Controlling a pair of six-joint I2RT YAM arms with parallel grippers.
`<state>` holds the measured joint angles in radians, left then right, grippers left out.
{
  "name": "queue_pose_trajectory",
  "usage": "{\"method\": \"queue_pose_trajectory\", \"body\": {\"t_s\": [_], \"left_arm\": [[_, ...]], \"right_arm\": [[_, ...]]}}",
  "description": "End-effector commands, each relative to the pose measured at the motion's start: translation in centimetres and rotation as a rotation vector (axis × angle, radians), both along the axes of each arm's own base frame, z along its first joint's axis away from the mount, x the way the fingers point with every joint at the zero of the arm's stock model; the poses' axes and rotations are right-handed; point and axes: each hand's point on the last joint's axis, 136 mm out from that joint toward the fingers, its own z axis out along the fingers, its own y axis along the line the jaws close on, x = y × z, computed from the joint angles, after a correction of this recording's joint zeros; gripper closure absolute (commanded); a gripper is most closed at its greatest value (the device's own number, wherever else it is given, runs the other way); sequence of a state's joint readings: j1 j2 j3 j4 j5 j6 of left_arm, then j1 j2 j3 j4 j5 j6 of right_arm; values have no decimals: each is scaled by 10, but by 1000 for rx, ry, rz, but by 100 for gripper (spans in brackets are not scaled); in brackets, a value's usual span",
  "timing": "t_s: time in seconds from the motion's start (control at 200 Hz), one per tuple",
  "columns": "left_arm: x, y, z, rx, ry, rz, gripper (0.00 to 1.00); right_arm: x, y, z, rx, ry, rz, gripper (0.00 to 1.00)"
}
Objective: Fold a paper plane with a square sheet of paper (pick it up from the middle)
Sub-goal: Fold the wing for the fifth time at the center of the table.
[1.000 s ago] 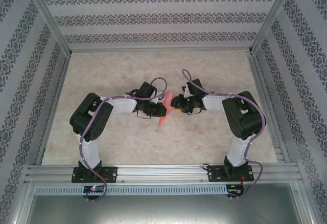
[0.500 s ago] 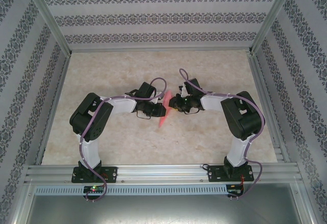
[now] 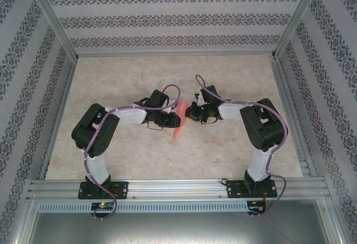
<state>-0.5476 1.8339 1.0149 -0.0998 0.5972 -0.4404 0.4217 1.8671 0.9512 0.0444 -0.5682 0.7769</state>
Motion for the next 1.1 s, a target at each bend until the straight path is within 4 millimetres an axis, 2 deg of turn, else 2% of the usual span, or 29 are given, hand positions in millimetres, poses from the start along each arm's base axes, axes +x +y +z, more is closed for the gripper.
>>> {"method": "queue_pose_trajectory", "body": {"t_s": [0.0, 0.09, 0.44, 0.654, 1.094], "left_arm": [[-6, 10, 6, 11, -12, 14, 74], [-14, 14, 2, 21, -3, 22, 74], [-28, 6, -6, 13, 6, -6, 77], [-29, 4, -6, 9, -10, -28, 77], [-33, 4, -18, 68, 0, -72, 79]], "right_arm": [[2, 1, -3, -28, -9, 20, 98], [1, 1, -5, -32, -5, 22, 97], [0, 0, -7, -41, 1, 24, 98], [-2, -1, -9, -47, 3, 24, 97], [-1, 0, -7, -44, 2, 25, 98]]}}
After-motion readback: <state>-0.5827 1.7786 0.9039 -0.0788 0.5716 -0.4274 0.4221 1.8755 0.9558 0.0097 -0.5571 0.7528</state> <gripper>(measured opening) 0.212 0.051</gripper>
